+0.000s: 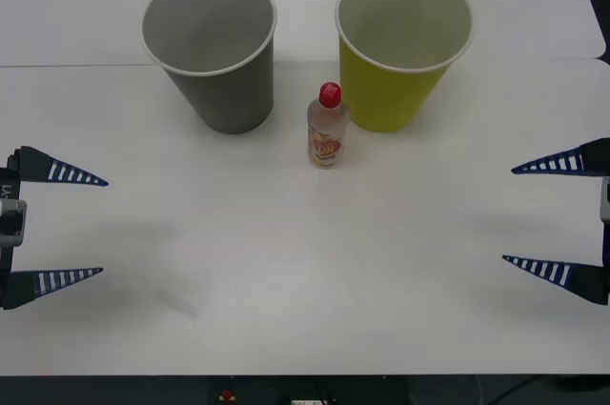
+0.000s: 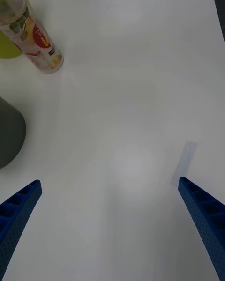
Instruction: Put the can into the green bin and the plastic bottle into the gray bin
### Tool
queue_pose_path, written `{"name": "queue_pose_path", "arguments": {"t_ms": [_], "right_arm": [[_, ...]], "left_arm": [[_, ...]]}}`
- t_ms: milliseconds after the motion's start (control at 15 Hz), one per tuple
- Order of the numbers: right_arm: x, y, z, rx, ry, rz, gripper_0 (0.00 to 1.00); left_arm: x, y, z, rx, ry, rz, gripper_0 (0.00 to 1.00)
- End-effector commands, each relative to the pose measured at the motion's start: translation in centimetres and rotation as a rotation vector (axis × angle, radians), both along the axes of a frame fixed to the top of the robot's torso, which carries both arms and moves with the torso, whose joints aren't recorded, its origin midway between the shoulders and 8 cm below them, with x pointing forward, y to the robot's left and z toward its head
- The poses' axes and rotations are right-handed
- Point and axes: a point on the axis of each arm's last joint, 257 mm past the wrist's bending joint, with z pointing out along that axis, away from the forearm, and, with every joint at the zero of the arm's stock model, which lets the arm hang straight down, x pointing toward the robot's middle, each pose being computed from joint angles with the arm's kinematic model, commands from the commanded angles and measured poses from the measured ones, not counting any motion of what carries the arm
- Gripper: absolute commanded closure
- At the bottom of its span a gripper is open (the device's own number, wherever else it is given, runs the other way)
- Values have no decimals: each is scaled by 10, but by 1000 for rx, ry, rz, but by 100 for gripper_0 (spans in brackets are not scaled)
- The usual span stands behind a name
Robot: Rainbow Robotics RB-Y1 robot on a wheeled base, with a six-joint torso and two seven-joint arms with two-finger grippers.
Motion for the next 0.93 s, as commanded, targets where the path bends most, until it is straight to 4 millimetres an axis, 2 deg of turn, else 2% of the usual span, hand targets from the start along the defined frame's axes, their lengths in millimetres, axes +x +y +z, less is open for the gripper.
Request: {"name": "queue_pose_path", "arguments": {"t_ms": [67, 400, 933], "right_arm": [[0, 14, 1, 41, -16, -51, 0], [-4, 49, -4, 206, 53, -171, 0], [2, 80, -10, 455, 102, -361, 0]], "left_arm": [[0, 0, 0, 0, 0, 0, 0], [0, 0, 0, 0, 0, 0, 0], [0, 0, 0, 0, 0, 0, 0]]}}
